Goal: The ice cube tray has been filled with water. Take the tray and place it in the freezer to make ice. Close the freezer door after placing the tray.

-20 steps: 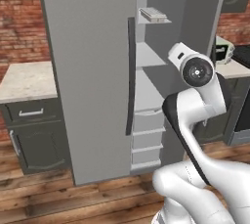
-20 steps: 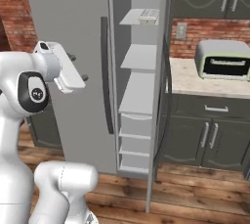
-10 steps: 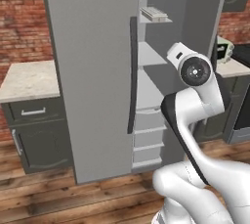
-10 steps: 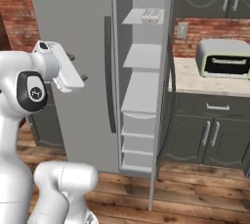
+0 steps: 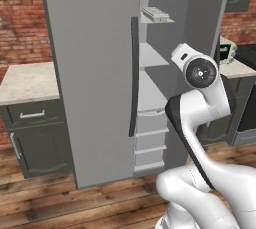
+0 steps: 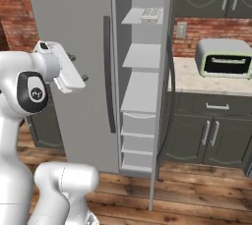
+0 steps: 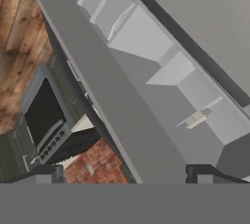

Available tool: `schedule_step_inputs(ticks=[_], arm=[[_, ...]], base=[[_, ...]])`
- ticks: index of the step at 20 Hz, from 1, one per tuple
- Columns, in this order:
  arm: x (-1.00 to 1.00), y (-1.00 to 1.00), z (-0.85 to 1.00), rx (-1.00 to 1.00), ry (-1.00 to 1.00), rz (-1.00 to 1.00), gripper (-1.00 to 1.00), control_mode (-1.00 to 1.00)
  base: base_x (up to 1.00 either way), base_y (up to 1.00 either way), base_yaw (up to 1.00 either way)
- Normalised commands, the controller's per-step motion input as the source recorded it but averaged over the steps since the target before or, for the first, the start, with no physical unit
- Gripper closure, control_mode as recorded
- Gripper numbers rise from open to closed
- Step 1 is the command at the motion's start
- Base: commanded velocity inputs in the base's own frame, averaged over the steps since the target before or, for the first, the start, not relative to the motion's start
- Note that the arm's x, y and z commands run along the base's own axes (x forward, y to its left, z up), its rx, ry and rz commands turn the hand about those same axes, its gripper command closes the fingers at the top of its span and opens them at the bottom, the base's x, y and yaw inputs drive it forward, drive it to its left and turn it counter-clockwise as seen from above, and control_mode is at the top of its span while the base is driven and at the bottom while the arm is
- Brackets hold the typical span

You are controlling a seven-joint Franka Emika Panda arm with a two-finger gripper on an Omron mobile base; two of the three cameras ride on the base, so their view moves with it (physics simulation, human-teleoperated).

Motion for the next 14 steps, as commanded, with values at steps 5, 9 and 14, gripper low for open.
schedule_step_inputs(ticks=[5, 9, 14], arm=[[0.0, 0.0, 0.0, 0.0, 0.0, 0.0, -1.0, 1.0], [0.0, 0.0, 0.0, 0.0, 0.0, 0.0, -1.0, 1.0], [0.0, 0.0, 0.0, 0.0, 0.0, 0.0, -1.0, -1.0]], base=[[-0.01, 0.02, -0.01], [0.0, 0.01, 0.0], [0.0, 0.0, 0.0]])
